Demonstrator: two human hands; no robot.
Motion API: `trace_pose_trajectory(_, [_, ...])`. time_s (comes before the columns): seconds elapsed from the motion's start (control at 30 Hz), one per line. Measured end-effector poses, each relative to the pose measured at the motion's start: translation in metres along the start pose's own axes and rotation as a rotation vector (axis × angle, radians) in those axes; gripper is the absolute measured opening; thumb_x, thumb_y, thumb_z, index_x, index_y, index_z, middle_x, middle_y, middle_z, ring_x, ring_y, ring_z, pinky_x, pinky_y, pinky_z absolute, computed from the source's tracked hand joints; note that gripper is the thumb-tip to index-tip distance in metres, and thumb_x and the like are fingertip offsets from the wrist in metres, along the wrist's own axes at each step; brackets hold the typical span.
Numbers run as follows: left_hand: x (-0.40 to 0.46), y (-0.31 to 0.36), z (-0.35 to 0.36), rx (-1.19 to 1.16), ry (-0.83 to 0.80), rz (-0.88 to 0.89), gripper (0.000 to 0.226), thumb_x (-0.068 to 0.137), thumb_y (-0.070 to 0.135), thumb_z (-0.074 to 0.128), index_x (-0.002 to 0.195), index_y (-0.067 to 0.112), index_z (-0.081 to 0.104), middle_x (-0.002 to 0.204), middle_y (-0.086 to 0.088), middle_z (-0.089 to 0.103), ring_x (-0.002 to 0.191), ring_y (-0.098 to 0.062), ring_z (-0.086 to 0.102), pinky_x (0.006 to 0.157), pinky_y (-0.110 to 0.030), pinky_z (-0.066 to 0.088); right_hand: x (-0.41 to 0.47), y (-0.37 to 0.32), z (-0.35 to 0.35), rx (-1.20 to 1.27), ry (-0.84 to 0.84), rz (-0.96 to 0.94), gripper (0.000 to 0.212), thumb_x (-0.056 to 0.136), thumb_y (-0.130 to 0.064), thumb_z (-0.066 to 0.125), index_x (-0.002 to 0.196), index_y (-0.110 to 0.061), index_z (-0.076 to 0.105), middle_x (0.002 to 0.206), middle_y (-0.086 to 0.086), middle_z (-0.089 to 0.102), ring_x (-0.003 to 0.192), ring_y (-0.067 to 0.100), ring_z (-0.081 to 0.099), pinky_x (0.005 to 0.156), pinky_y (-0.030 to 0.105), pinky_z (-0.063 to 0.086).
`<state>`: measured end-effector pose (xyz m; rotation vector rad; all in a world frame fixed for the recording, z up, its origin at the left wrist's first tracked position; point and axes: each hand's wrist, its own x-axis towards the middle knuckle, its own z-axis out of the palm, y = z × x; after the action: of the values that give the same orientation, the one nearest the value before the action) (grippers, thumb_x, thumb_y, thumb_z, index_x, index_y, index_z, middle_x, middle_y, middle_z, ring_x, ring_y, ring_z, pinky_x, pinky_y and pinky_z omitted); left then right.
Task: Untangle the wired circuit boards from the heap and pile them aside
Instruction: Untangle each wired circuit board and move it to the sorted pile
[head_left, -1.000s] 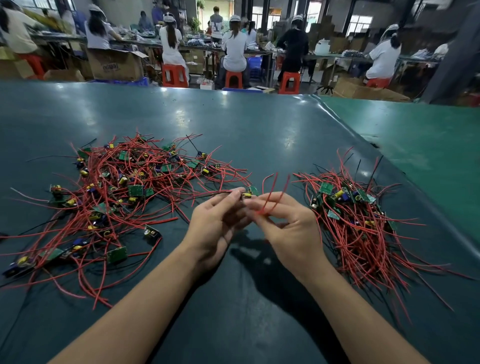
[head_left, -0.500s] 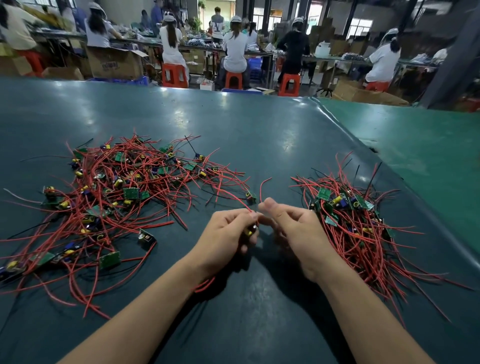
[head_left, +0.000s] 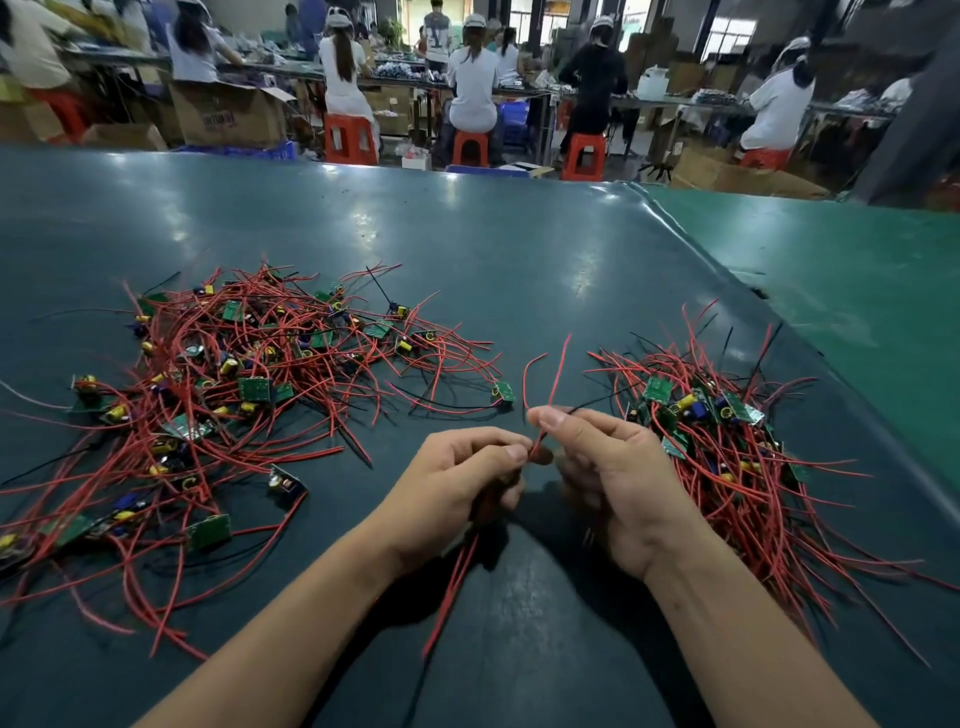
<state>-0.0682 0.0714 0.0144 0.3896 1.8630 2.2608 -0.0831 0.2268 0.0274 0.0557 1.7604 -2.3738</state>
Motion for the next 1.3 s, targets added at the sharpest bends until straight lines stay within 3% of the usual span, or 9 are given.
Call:
trace_pose_trajectory(0.17, [0.0, -0.003, -0.001, 0.127, 0.136, 0.037, 0.028, 0.094, 0.027, 0.056, 0.081, 0.006, 0.067, 0.05, -0.004, 0.052, 0.039, -0.012, 0.039, 0.038, -0.018, 0.034, -0.005, 0.007, 0.007, -0.14, -0.052, -0.093, 0.025, 0.064, -0.036, 0.079, 0.074, -0.013, 0.074, 0.056, 0.002, 0.053, 0.04, 0.008, 0.032, 0.039, 0.017, 0.024])
trace_pose_trajectory(0.37, [-0.004, -0.005, 0.006, 0.363, 0.265, 0.14, 0.011, 0.093, 0.013, 0.062, 0.087, 0.008, 0.07, 0.057, -0.003, 0.065, 0.049, -0.016, 0.056, 0.05, -0.031, 0.05, -0.004, 0.008, 0.001, -0.221, 0.006, -0.125, 0.017, 0.089, -0.016, 0.068, 0.077, -0.009, 0.077, 0.047, -0.008, 0.045, 0.039, 0.004, 0.035, 0.037, 0.017, 0.027])
trace_pose_trajectory(0.5, [-0.005, -0.003, 0.008, 0.462, 0.289, 0.147, 0.014, 0.091, 0.009, 0.064, 0.078, 0.008, 0.069, 0.059, -0.005, 0.068, 0.054, -0.014, 0.059, 0.054, -0.031, 0.047, -0.006, 0.012, 0.008, -0.248, -0.017, -0.216, 0.016, 0.092, -0.008, 0.064, 0.087, -0.012, 0.079, 0.053, -0.01, 0.062, 0.045, -0.002, 0.052, 0.045, 0.009, 0.039])
trace_pose_trajectory(0.57, [-0.006, 0.001, 0.007, 0.418, 0.242, 0.115, 0.017, 0.092, 0.007, 0.061, 0.076, 0.005, 0.066, 0.054, -0.004, 0.065, 0.047, -0.011, 0.054, 0.047, -0.024, 0.043, -0.005, 0.013, 0.01, -0.246, 0.011, -0.238, 0.018, 0.091, -0.008, 0.065, 0.082, -0.012, 0.079, 0.053, -0.008, 0.061, 0.047, 0.003, 0.053, 0.048, 0.013, 0.043])
trace_pose_trajectory(0.67, [-0.009, 0.004, 0.003, 0.258, 0.163, 0.062, 0.018, 0.092, 0.004, 0.06, 0.075, 0.004, 0.064, 0.049, -0.003, 0.059, 0.038, -0.006, 0.047, 0.041, -0.013, 0.036, 0.0, 0.011, 0.009, -0.162, 0.073, -0.195, 0.023, 0.093, -0.015, 0.062, 0.077, -0.007, 0.077, 0.045, -0.003, 0.035, 0.038, 0.011, 0.031, 0.042, 0.017, 0.031])
trace_pose_trajectory(0.8, [-0.013, 0.008, -0.002, 0.023, 0.076, 0.004, 0.012, 0.071, 0.022, 0.066, 0.063, 0.015, 0.067, 0.044, -0.005, 0.053, 0.035, -0.008, 0.04, 0.039, -0.013, 0.032, 0.008, 0.005, 0.007, -0.002, 0.167, -0.235, 0.03, 0.096, -0.015, 0.058, 0.072, -0.008, 0.075, 0.045, -0.005, 0.025, 0.034, 0.006, 0.017, 0.037, 0.012, 0.019])
trace_pose_trajectory(0.97, [-0.013, 0.009, -0.009, -0.039, -0.032, -0.049, 0.018, 0.06, 0.035, 0.065, 0.059, 0.017, 0.069, 0.041, -0.003, 0.052, 0.032, -0.008, 0.038, 0.037, -0.013, 0.031, 0.012, 0.008, 0.007, -0.007, 0.24, -0.327, 0.031, 0.097, -0.015, 0.058, 0.072, -0.011, 0.076, 0.045, -0.006, 0.027, 0.035, 0.006, 0.02, 0.037, 0.015, 0.022])
trace_pose_trajectory(1.2, [-0.016, 0.009, -0.012, -0.206, -0.099, -0.067, 0.009, 0.057, 0.023, 0.062, 0.053, 0.014, 0.064, 0.037, -0.003, 0.048, 0.029, -0.009, 0.036, 0.04, -0.013, 0.029, 0.019, -0.004, -0.001, 0.075, 0.451, -0.408, 0.032, 0.101, -0.014, 0.051, 0.074, -0.007, 0.066, 0.046, -0.005, 0.034, 0.033, 0.005, 0.026, 0.035, 0.016, 0.024])
trace_pose_trajectory(1.3, [-0.015, 0.014, -0.014, -0.296, 0.009, -0.033, 0.005, 0.064, 0.018, 0.067, 0.062, 0.015, 0.07, 0.05, -0.007, 0.058, 0.041, -0.014, 0.047, 0.044, -0.018, 0.037, 0.015, -0.003, -0.006, 0.054, 0.396, -0.45, 0.032, 0.103, -0.02, 0.048, 0.078, -0.01, 0.066, 0.05, -0.007, 0.039, 0.034, 0.006, 0.029, 0.035, 0.016, 0.026])
